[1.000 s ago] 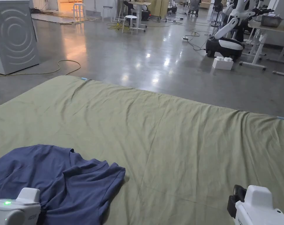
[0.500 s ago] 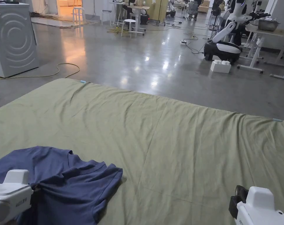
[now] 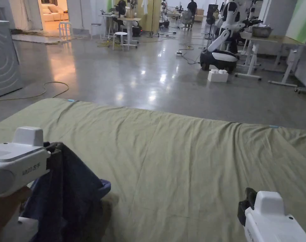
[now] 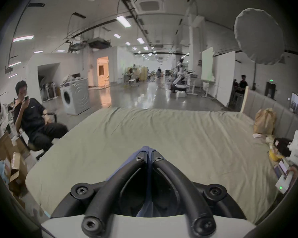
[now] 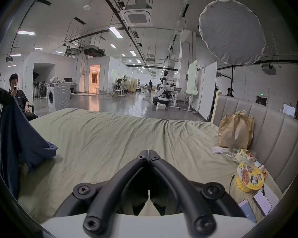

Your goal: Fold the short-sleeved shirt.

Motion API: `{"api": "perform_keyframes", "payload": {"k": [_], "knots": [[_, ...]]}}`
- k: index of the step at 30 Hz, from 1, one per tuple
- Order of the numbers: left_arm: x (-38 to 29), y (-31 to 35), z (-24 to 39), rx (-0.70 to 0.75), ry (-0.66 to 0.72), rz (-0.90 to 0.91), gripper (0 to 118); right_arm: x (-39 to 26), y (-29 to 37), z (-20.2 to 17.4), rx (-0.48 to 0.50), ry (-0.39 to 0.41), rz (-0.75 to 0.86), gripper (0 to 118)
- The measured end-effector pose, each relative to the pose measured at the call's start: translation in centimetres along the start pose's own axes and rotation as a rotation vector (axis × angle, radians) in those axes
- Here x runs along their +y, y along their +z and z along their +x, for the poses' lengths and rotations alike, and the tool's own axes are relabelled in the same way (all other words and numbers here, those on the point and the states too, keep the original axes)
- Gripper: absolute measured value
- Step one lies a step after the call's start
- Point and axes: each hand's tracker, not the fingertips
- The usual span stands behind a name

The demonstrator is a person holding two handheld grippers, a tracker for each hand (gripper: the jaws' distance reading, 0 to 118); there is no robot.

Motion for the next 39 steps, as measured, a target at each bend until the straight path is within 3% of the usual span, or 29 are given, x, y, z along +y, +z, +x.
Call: {"api": "perform_keyframes", "payload": {"k": [14,22,30,31,32,35,39], "knots": [[5.4,-2.5,20.0,-0.361,-0.098,0.090,4,-0.2,3.7,7.4,-0.120,-0.062,0.041,1],[-1.6,-4.7,29.9,-0.524,-0.143,-0.045,4,-1.9,5.4,10.0,-0.164,-0.070,0.006,1],[-9.1,-5.2,31.7,-0.531,-0.071,-0.187,6,-3.2,5.8,10.4,-0.162,-0.064,-0.035,1],[-9.5,-5.2,31.5,-0.530,-0.069,-0.192,10,-3.2,5.7,10.3,-0.161,-0.065,-0.039,1],[-9.7,-5.1,31.3,-0.532,-0.062,-0.199,22,-3.3,5.6,10.1,-0.158,-0.067,-0.042,1],[-9.5,-4.5,30.1,-0.529,-0.076,-0.186,76,-3.1,5.4,9.4,-0.144,-0.068,-0.047,1],[-8.3,-3.1,27.4,-0.481,-0.091,-0.090,79,-2.5,5.1,8.4,-0.124,-0.071,-0.040,1]]}}
